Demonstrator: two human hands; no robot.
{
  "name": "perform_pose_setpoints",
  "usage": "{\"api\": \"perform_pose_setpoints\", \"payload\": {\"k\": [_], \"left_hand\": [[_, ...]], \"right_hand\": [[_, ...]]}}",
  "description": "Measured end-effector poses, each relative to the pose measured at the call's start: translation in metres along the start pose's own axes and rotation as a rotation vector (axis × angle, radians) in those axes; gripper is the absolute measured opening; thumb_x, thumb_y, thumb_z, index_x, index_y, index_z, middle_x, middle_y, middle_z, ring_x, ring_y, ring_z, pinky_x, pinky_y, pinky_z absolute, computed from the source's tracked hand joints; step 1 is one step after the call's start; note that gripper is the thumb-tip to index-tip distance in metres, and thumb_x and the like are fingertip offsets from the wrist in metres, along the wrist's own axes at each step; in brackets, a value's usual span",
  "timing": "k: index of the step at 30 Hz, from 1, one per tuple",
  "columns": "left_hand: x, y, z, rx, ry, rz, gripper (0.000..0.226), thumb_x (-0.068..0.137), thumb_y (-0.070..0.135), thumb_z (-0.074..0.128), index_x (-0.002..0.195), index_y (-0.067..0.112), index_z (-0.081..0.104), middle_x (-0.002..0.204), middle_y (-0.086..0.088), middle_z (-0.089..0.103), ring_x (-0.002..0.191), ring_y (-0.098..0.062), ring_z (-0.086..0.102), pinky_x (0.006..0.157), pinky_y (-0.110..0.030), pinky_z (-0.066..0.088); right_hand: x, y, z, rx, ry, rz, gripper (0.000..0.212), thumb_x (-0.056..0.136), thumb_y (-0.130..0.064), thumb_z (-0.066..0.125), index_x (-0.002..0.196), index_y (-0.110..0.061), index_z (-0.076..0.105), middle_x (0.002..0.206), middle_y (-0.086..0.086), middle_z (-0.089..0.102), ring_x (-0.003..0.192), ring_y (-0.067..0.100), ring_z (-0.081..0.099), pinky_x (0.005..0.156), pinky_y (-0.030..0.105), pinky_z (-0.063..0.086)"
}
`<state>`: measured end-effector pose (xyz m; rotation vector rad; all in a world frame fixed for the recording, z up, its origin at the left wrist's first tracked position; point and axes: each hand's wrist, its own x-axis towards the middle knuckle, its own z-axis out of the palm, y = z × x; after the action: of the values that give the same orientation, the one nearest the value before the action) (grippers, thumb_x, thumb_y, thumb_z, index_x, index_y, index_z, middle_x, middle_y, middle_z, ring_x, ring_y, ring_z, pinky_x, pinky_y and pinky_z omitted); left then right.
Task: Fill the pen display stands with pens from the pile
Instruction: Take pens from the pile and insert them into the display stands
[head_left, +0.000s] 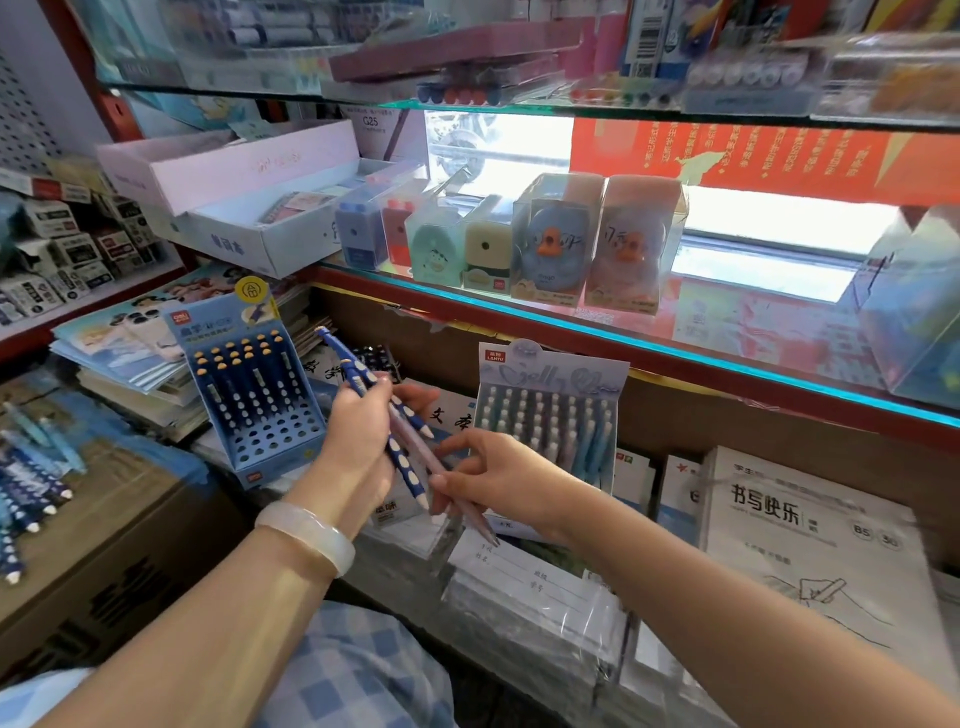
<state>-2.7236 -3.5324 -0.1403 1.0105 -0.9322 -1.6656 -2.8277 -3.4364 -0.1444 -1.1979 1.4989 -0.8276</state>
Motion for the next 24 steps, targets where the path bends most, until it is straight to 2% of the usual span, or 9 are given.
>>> {"api": "perform_pose_setpoints", "payload": {"k": [1, 3, 6, 9, 12, 16, 19, 21, 24], "left_hand": [[0.003, 0.003, -0.001, -0.037, 0.022, 0.012, 0.02, 0.101, 0.012, 0.031, 0.085, 0.01, 0.041, 0.054, -0.003, 0.064, 0.059, -0.018, 0.068, 0.066, -0.037, 0.056], [0.007, 0.008, -0.004, -0.049, 0.063, 0.023, 0.02, 0.102, 0.012, 0.03, 0.083, 0.012, 0.038, 0.06, -0.006, 0.058, 0.059, -0.018, 0.066, 0.066, -0.037, 0.057], [0.007, 0.009, -0.008, 0.028, 0.106, 0.044, 0.021, 0.102, 0.013, 0.031, 0.083, 0.016, 0.038, 0.068, -0.004, 0.045, 0.05, -0.014, 0.06, 0.058, -0.031, 0.057], [0.003, 0.003, -0.006, 0.082, 0.064, 0.034, 0.022, 0.102, 0.015, 0.032, 0.081, 0.017, 0.037, 0.064, -0.001, 0.04, 0.044, -0.01, 0.043, 0.04, -0.021, 0.042], [-0.001, -0.002, 0.0, 0.15, -0.009, 0.039, 0.021, 0.101, 0.016, 0.034, 0.081, 0.016, 0.038, 0.063, -0.001, 0.04, 0.04, -0.008, 0.037, 0.036, -0.018, 0.032], [-0.003, -0.009, 0.005, 0.229, -0.076, 0.049, 0.018, 0.101, 0.016, 0.035, 0.083, 0.014, 0.04, 0.064, -0.002, 0.042, 0.044, -0.01, 0.037, 0.036, -0.019, 0.034], [-0.003, -0.011, 0.005, 0.242, -0.087, 0.047, 0.017, 0.101, 0.016, 0.035, 0.085, 0.014, 0.041, 0.063, -0.002, 0.042, 0.043, -0.01, 0.038, 0.037, -0.02, 0.034], [-0.004, -0.011, 0.004, 0.242, -0.086, 0.05, 0.017, 0.101, 0.016, 0.035, 0.085, 0.015, 0.041, 0.063, -0.002, 0.042, 0.043, -0.01, 0.038, 0.038, -0.02, 0.034], [-0.006, -0.011, 0.003, 0.234, -0.086, 0.046, 0.018, 0.101, 0.015, 0.035, 0.085, 0.016, 0.043, 0.062, -0.002, 0.041, 0.042, -0.01, 0.037, 0.038, -0.02, 0.033]], "right_hand": [[-0.002, 0.003, -0.005, -0.076, -0.006, -0.013, 0.027, 0.092, -0.021, 0.058, 0.117, -0.016, 0.051, 0.091, -0.001, 0.072, 0.083, 0.011, 0.068, 0.078, 0.021, 0.053], [-0.009, 0.008, -0.018, -0.19, 0.03, -0.051, 0.013, 0.092, -0.021, 0.057, 0.105, -0.02, 0.057, 0.089, -0.006, 0.069, 0.081, 0.008, 0.066, 0.075, 0.02, 0.054], [-0.017, 0.017, -0.046, -0.208, 0.218, -0.087, 0.005, 0.091, -0.02, 0.057, 0.092, -0.025, 0.057, 0.085, -0.005, 0.064, 0.07, 0.007, 0.061, 0.062, 0.018, 0.051], [-0.021, 0.037, -0.074, -0.145, 0.474, -0.06, 0.005, 0.089, -0.02, 0.06, 0.094, -0.021, 0.062, 0.089, -0.002, 0.064, 0.08, 0.012, 0.062, 0.073, 0.022, 0.053], [-0.025, 0.06, -0.088, -0.147, 0.618, -0.015, 0.005, 0.089, -0.021, 0.06, 0.093, -0.021, 0.063, 0.089, -0.001, 0.065, 0.086, 0.015, 0.062, 0.08, 0.03, 0.052], [-0.024, 0.083, -0.078, -0.287, 0.657, -0.004, 0.008, 0.091, -0.019, 0.058, 0.096, -0.014, 0.063, 0.09, 0.0, 0.066, 0.084, 0.015, 0.062, 0.074, 0.029, 0.051], [-0.018, 0.094, -0.066, -0.409, 0.668, -0.006, 0.006, 0.093, -0.019, 0.056, 0.093, -0.014, 0.06, 0.086, -0.001, 0.062, 0.079, 0.015, 0.058, 0.065, 0.025, 0.044], [-0.014, 0.099, -0.06, -0.456, 0.665, -0.001, 0.006, 0.094, -0.019, 0.055, 0.092, -0.014, 0.058, 0.084, 0.0, 0.061, 0.079, 0.017, 0.058, 0.068, 0.028, 0.044], [-0.009, 0.107, -0.056, -0.492, 0.634, 0.028, 0.012, 0.094, -0.018, 0.054, 0.101, -0.012, 0.061, 0.092, 0.004, 0.066, 0.085, 0.02, 0.061, 0.078, 0.036, 0.052]]}}
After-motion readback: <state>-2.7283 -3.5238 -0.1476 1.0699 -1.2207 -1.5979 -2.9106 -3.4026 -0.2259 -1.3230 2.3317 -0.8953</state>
